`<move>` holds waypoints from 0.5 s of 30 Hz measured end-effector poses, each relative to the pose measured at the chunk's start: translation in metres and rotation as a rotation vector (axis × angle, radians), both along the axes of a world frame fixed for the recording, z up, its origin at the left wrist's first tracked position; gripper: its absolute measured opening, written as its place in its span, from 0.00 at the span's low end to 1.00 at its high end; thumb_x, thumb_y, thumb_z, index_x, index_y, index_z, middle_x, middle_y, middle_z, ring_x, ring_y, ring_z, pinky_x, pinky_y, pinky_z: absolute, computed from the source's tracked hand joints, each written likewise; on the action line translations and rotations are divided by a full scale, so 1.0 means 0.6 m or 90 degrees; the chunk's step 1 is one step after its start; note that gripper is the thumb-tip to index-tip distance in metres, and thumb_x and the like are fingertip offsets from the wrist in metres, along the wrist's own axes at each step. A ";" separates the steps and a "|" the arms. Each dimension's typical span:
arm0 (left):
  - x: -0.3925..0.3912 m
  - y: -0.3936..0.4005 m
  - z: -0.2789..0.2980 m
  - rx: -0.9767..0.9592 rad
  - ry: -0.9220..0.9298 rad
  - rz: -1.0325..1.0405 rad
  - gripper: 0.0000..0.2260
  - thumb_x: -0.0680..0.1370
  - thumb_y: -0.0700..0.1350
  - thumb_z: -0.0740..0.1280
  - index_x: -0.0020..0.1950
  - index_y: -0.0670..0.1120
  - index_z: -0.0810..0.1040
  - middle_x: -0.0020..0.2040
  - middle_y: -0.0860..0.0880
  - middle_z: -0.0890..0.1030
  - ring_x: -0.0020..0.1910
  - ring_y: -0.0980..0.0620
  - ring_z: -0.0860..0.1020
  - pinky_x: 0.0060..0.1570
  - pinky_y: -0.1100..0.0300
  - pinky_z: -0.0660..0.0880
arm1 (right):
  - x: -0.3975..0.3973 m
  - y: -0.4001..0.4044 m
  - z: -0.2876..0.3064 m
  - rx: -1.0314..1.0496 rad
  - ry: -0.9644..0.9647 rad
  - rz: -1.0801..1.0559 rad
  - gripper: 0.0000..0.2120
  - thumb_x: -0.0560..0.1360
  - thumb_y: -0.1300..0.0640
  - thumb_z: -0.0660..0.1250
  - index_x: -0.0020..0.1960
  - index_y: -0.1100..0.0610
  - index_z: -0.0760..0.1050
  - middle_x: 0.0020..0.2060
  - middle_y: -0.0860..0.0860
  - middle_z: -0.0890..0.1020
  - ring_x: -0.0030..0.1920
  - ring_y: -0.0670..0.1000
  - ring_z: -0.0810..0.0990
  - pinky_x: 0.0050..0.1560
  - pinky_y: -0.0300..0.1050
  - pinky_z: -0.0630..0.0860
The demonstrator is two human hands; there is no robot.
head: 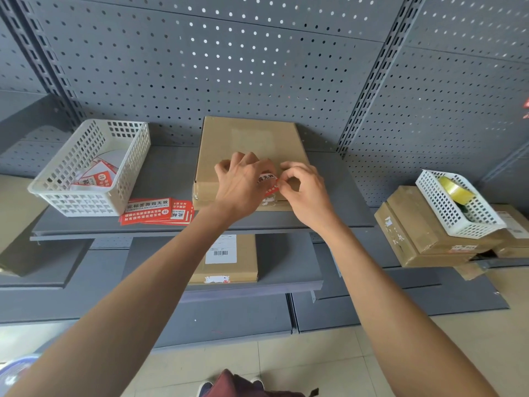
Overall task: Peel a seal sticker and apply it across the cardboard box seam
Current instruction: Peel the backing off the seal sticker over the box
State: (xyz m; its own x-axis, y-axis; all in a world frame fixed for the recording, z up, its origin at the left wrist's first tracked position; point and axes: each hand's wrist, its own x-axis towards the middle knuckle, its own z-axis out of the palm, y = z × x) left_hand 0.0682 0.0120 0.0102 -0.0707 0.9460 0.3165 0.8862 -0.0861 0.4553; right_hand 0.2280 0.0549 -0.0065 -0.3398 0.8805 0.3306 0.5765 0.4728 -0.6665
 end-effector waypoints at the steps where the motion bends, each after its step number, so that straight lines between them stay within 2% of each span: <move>1: -0.001 0.000 -0.001 -0.002 0.001 -0.001 0.05 0.80 0.54 0.66 0.54 0.57 0.80 0.53 0.53 0.74 0.64 0.46 0.68 0.63 0.45 0.58 | 0.002 -0.001 -0.001 -0.002 0.009 0.001 0.04 0.76 0.56 0.70 0.43 0.52 0.79 0.60 0.43 0.80 0.66 0.46 0.72 0.71 0.52 0.65; 4: -0.002 0.001 -0.002 -0.001 0.003 -0.006 0.06 0.81 0.55 0.66 0.54 0.57 0.80 0.52 0.54 0.72 0.64 0.46 0.68 0.63 0.45 0.58 | 0.009 -0.006 -0.004 -0.002 0.038 0.006 0.03 0.75 0.55 0.73 0.45 0.53 0.80 0.60 0.45 0.81 0.65 0.45 0.73 0.67 0.38 0.65; 6: -0.003 0.001 -0.001 0.003 -0.002 -0.009 0.06 0.81 0.55 0.65 0.54 0.57 0.80 0.51 0.55 0.71 0.64 0.46 0.68 0.63 0.45 0.58 | 0.013 -0.008 -0.007 0.018 0.037 0.010 0.06 0.74 0.57 0.74 0.49 0.55 0.78 0.60 0.46 0.81 0.64 0.46 0.74 0.63 0.28 0.63; 8: -0.004 0.002 -0.003 0.006 0.000 -0.009 0.06 0.81 0.56 0.65 0.53 0.57 0.80 0.50 0.56 0.70 0.63 0.46 0.68 0.63 0.45 0.59 | 0.015 -0.007 -0.011 0.032 0.036 0.007 0.08 0.74 0.59 0.74 0.50 0.57 0.77 0.59 0.48 0.81 0.62 0.48 0.74 0.60 0.24 0.62; 11: -0.005 0.002 -0.006 0.009 -0.003 -0.015 0.06 0.80 0.56 0.65 0.52 0.57 0.79 0.50 0.56 0.71 0.62 0.47 0.68 0.63 0.46 0.58 | 0.013 -0.003 -0.014 0.047 0.033 0.001 0.07 0.74 0.58 0.74 0.48 0.57 0.77 0.59 0.49 0.82 0.62 0.48 0.74 0.60 0.26 0.63; 15: -0.007 0.003 -0.007 0.012 -0.013 -0.019 0.05 0.80 0.55 0.65 0.51 0.57 0.79 0.51 0.54 0.74 0.62 0.47 0.68 0.62 0.46 0.57 | 0.009 -0.001 -0.018 0.061 0.032 -0.004 0.05 0.75 0.58 0.74 0.44 0.56 0.77 0.58 0.49 0.82 0.62 0.49 0.75 0.63 0.38 0.67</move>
